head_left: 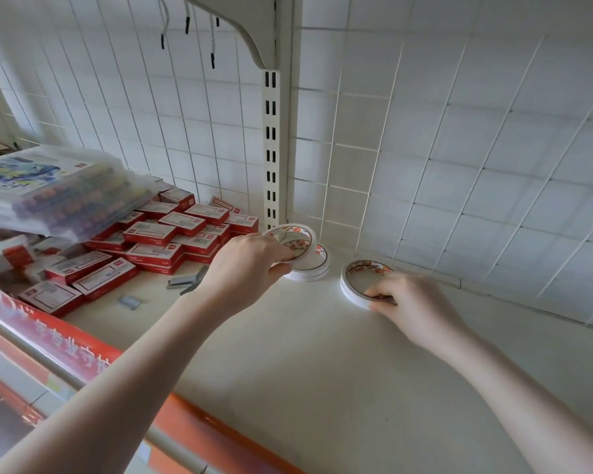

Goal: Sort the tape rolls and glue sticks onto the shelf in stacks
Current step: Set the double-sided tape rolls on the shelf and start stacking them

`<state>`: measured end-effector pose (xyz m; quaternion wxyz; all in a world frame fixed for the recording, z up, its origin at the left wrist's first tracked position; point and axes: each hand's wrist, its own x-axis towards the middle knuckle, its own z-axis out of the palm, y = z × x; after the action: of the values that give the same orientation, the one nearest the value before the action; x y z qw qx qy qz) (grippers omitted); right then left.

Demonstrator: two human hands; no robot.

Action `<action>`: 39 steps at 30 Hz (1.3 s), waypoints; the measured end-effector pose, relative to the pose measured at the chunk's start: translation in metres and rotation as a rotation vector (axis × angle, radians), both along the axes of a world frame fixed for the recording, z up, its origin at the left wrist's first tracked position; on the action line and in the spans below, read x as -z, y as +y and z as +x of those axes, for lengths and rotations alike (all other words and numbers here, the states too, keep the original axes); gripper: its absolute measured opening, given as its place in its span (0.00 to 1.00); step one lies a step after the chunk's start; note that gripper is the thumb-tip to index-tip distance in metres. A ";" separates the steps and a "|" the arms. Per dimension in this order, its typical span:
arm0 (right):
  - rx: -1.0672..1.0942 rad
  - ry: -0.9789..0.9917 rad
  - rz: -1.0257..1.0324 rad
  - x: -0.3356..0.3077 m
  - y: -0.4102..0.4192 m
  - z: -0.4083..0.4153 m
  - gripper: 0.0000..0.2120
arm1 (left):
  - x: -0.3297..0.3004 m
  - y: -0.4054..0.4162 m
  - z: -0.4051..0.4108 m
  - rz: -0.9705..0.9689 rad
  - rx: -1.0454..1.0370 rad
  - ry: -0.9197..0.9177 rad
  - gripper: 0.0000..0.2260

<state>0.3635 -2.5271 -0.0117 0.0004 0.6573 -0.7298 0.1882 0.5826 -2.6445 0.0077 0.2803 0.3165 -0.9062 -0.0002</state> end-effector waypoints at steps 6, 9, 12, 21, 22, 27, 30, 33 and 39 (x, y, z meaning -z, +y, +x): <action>-0.062 0.010 0.015 -0.001 -0.001 -0.004 0.05 | 0.000 -0.003 -0.003 -0.012 0.022 -0.024 0.07; -0.082 0.029 -0.011 -0.001 -0.001 -0.006 0.05 | 0.000 -0.004 -0.005 -0.021 0.035 -0.024 0.07; -0.094 0.025 -0.036 -0.001 0.000 -0.007 0.07 | 0.001 -0.006 -0.009 -0.019 0.035 -0.038 0.08; -0.073 0.099 -0.199 -0.005 0.007 -0.018 0.06 | 0.002 -0.019 -0.022 -0.014 0.034 -0.141 0.08; -0.067 0.116 -0.203 -0.006 0.009 -0.019 0.05 | 0.003 -0.021 -0.023 -0.004 0.037 -0.145 0.08; 0.012 0.158 -0.184 -0.004 0.024 -0.028 0.04 | 0.008 -0.025 -0.028 0.018 0.078 -0.142 0.07; 0.047 0.167 -0.194 -0.001 0.031 -0.031 0.06 | 0.011 -0.029 -0.031 0.002 0.100 -0.173 0.07; 0.083 0.189 -0.218 0.005 0.037 -0.034 0.10 | 0.013 -0.032 -0.034 -0.023 0.116 -0.203 0.08; 0.140 0.177 -0.243 0.021 0.043 -0.043 0.13 | 0.012 -0.035 -0.035 -0.006 0.133 -0.213 0.10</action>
<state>0.3208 -2.4839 -0.0323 0.1574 0.6140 -0.7427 0.2158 0.5476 -2.6794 -0.0040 0.1828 0.2532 -0.9498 0.0177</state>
